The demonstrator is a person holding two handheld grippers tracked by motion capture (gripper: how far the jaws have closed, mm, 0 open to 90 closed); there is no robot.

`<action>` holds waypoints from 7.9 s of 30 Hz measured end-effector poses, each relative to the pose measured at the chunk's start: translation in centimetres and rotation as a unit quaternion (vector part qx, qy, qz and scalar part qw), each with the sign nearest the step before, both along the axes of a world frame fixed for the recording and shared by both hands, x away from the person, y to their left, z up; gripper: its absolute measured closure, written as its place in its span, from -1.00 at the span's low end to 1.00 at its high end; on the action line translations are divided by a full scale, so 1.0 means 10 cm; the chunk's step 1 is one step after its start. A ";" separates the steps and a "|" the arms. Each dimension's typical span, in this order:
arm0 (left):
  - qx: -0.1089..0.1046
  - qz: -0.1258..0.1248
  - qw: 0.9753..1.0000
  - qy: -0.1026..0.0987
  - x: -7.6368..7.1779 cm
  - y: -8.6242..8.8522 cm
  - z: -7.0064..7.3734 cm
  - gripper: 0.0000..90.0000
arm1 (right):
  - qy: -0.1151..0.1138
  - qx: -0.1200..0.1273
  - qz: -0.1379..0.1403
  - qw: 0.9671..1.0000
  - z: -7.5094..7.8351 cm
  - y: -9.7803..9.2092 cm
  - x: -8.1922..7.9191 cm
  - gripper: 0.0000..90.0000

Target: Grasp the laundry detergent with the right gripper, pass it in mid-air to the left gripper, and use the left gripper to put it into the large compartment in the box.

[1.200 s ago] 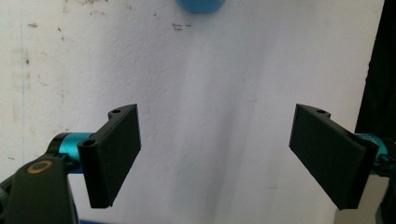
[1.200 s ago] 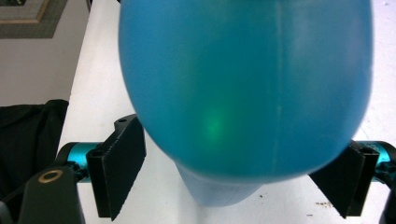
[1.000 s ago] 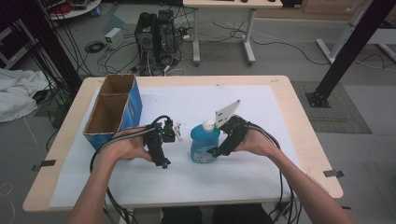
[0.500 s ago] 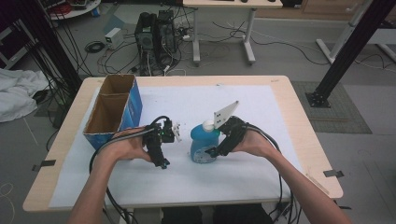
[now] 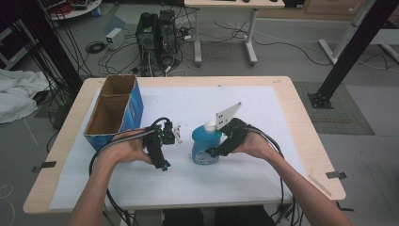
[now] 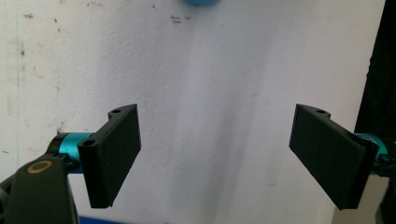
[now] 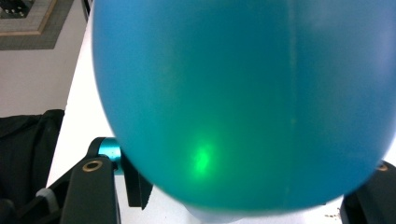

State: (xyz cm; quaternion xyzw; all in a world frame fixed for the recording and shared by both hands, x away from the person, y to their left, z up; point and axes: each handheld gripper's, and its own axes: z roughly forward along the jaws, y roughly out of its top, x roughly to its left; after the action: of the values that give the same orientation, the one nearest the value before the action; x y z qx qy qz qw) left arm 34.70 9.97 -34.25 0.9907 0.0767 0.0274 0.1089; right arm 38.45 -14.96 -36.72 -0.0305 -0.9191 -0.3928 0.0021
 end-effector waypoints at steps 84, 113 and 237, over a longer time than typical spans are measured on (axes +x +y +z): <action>-0.140 -0.018 0.990 -0.002 0.50 -0.78 1.27 -0.55 | -0.035 0.020 0.032 0.999 0.75 0.03 0.19 0.04; -0.130 -0.021 0.991 -0.006 0.50 -0.81 1.24 -0.34 | -0.038 0.018 0.026 0.999 0.72 0.05 0.18 0.04; -0.119 -0.006 0.993 0.005 0.47 -0.58 1.21 -0.15 | -0.004 -0.028 -0.046 0.999 0.58 -0.17 0.17 -0.71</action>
State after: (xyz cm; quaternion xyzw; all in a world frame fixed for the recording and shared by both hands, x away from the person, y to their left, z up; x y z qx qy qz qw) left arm 39.41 4.16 -22.13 0.9714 0.0740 0.0125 0.2253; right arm 40.16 -16.65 -30.92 -0.0714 -0.9273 -0.3668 -0.0211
